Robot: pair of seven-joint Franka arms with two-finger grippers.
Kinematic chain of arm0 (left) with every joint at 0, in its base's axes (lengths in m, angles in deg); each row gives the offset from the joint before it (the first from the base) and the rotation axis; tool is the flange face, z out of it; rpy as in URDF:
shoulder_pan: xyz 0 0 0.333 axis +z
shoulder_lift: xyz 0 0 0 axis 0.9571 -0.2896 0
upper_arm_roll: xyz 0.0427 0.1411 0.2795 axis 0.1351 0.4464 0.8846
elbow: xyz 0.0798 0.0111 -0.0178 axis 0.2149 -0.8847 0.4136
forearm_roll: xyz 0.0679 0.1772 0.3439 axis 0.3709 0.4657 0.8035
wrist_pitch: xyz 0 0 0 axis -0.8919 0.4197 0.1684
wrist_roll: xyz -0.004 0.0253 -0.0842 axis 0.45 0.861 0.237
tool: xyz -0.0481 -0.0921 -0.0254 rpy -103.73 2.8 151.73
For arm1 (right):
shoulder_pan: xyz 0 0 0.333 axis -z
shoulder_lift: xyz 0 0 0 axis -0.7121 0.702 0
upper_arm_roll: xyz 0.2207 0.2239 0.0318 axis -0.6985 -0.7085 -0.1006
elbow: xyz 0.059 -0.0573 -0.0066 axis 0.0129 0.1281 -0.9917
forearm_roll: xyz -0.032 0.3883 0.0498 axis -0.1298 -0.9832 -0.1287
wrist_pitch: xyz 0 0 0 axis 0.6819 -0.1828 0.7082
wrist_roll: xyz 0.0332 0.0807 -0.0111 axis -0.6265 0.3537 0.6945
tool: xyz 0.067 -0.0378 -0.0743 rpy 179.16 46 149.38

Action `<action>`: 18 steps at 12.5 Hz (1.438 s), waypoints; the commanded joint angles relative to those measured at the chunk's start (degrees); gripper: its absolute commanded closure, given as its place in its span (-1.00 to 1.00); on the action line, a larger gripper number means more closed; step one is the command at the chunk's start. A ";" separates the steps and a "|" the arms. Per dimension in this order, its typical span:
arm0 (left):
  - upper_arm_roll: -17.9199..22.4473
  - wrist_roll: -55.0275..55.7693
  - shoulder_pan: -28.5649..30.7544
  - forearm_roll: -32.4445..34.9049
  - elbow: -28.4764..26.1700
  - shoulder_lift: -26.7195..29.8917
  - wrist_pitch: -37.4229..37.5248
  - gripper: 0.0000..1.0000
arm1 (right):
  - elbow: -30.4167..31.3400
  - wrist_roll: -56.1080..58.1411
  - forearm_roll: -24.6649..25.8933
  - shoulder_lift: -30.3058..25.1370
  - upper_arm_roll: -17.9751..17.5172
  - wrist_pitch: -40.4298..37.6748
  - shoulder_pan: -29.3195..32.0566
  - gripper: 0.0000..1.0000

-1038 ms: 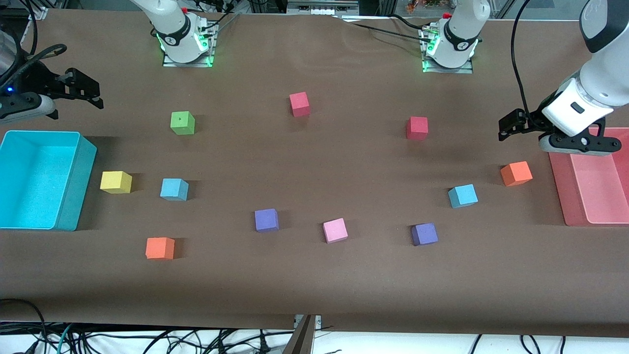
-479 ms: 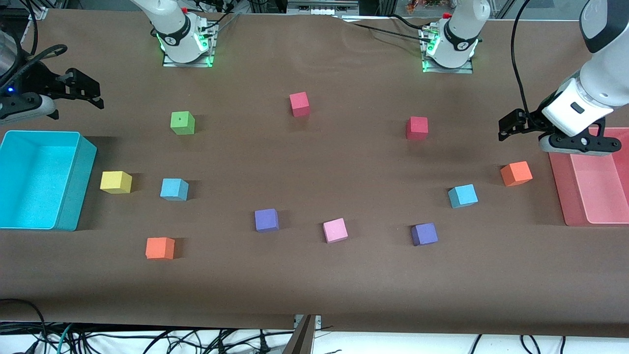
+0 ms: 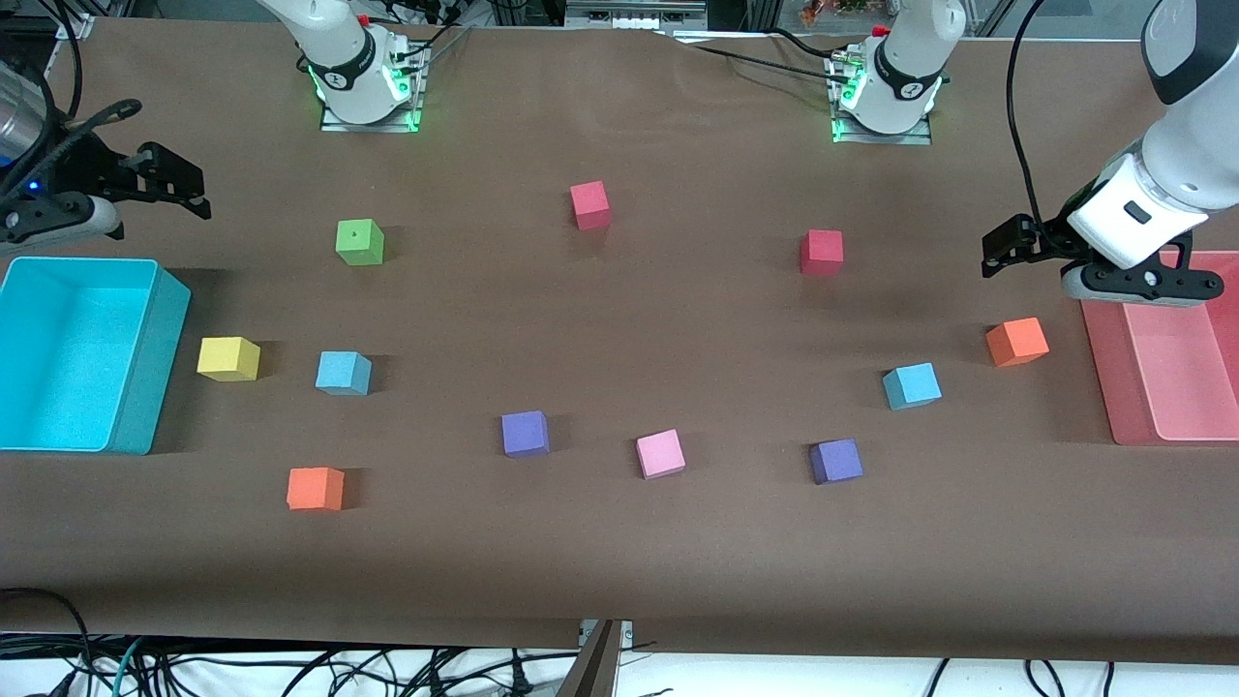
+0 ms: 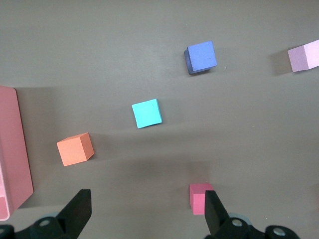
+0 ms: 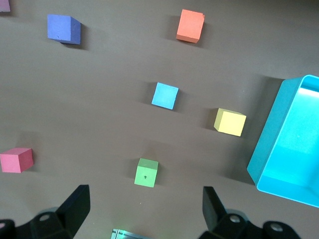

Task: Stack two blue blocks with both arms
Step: 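Reach the right gripper down to the light-blue cube beside the yellow cube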

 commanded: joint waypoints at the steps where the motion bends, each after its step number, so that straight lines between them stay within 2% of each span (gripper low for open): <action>1: -0.31 -1.25 0.59 -0.68 1.40 -0.58 0.96 -1.00 | 3.03 1.01 -1.00 -1.05 0.30 3.02 0.24 -1.00; 3: -0.31 -1.16 0.59 -0.68 1.48 -0.58 0.96 -1.00 | 9.86 1.01 -0.91 -1.05 0.30 10.29 1.03 -1.00; 5: -0.31 -1.16 0.59 -0.68 1.40 -0.58 0.96 -1.00 | 18.21 1.10 -0.83 -0.44 0.30 21.61 1.12 -0.99; 7: -0.31 -1.16 0.59 -0.76 1.40 -0.58 0.96 -1.00 | 22.11 1.01 -0.82 2.88 0.22 29.98 1.12 -0.99; 15: -0.14 -1.25 0.68 -0.85 1.40 -0.58 0.96 -1.00 | 22.12 -1.62 -1.26 18.79 -0.31 47.76 1.03 -0.98; 18: -0.14 -1.25 0.68 -0.85 1.40 -0.58 0.96 -1.00 | 21.15 -1.62 -5.21 23.98 -0.40 51.98 1.03 -0.98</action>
